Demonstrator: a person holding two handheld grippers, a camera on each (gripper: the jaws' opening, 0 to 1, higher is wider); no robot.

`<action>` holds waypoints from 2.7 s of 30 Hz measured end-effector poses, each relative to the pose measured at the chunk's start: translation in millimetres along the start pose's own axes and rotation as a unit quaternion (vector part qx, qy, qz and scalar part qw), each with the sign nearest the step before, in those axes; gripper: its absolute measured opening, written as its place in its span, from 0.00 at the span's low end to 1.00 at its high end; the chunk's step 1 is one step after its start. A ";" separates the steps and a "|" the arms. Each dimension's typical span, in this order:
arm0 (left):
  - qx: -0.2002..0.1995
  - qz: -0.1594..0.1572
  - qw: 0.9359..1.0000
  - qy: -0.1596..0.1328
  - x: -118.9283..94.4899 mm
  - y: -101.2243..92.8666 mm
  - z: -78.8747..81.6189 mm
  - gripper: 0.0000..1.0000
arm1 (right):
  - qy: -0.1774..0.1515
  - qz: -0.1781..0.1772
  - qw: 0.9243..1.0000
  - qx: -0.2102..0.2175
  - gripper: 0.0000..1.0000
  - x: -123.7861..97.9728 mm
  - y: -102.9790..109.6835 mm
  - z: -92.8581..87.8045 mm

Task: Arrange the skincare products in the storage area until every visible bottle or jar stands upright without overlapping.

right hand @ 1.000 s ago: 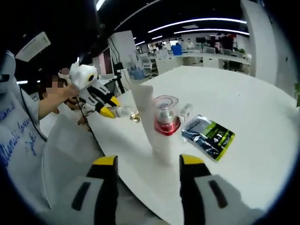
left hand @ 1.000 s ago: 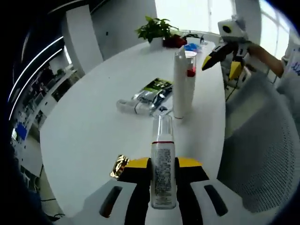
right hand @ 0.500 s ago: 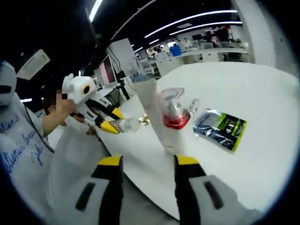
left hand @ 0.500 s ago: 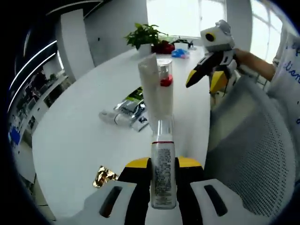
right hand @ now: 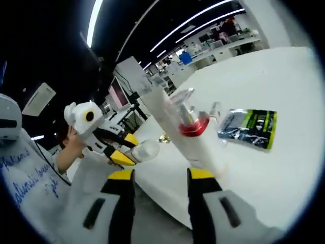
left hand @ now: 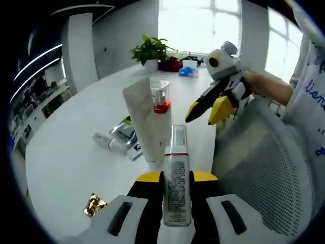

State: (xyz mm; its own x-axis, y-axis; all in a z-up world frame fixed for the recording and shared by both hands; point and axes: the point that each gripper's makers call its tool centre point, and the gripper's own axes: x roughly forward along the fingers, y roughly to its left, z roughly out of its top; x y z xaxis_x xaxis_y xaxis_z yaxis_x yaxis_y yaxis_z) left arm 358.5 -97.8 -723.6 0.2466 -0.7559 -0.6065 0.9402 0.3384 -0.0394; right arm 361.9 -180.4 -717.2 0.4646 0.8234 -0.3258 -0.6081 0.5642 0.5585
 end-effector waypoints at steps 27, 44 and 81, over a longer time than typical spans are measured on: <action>-0.069 -0.080 0.990 -0.097 23.8 -26.4 44.1 0.16 | -0.112 0.082 0.983 0.122 0.29 -1.6 19.0 27.1; -0.091 -0.091 0.988 -0.090 43.8 -33.2 42.5 0.16 | -0.120 0.054 0.987 0.096 0.22 -0.2 17.8 35.4; 0.042 -0.032 0.999 -0.003 71.9 -23.1 14.9 0.23 | 0.033 -0.057 0.980 -0.186 0.21 24.8 19.8 17.1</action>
State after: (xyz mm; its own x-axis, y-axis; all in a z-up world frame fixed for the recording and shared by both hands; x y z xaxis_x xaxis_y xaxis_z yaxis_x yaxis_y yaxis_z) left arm 358.1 -168.3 -754.4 0.1865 -0.7781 -0.5999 0.9704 0.2412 -0.0111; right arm 372.4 -149.8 -701.2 0.5081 0.7485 -0.4261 -0.7531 0.6262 0.2020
